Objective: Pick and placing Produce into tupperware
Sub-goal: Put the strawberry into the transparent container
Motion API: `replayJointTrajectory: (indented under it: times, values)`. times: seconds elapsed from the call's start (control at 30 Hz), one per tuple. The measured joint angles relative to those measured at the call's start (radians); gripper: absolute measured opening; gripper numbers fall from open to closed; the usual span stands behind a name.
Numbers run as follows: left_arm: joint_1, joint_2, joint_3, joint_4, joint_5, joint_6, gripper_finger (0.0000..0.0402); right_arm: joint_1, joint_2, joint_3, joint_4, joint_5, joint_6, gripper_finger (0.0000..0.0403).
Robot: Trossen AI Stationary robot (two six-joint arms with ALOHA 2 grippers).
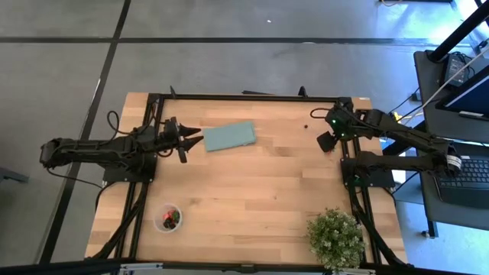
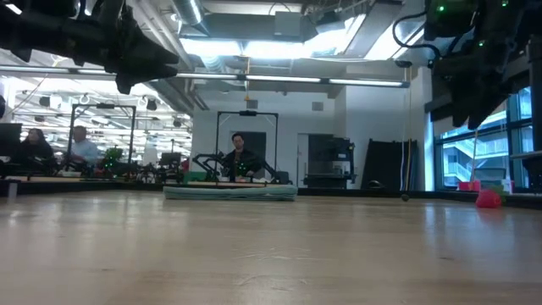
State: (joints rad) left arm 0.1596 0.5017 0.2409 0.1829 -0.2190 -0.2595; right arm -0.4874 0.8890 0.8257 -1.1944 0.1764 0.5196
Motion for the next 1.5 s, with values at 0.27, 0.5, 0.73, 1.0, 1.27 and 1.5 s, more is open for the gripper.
replayJointTrajectory:
  times: [0.27,0.5,0.73,1.0,1.27,1.5]
  values:
    - [0.000,0.000,0.000,-0.001,0.000,0.000,0.0149,-0.003,0.000,0.000,0.010,0.000,-0.030,0.0303]
    - [0.000,0.000,0.000,-0.002,0.000,-0.001,0.0151,-0.003,0.038,0.000,-0.078,-0.019,-0.031,0.0304]
    - [0.000,0.000,0.000,-0.003,0.000,-0.003,0.0159,-0.003,0.098,-0.099,0.029,-0.087,-0.032,0.0304]
    - [0.000,0.000,0.000,-0.003,0.000,-0.023,0.0149,-0.003,0.116,-0.276,0.239,-0.100,0.003,0.0304]
    - [0.000,0.000,0.000,-0.003,0.000,-0.022,0.0148,-0.006,0.150,-0.302,0.253,-0.011,0.083,0.0304]
    - [0.000,0.000,0.000,-0.010,0.000,-0.022,0.0157,-0.007,0.202,-0.347,0.322,0.008,0.108,0.0304]
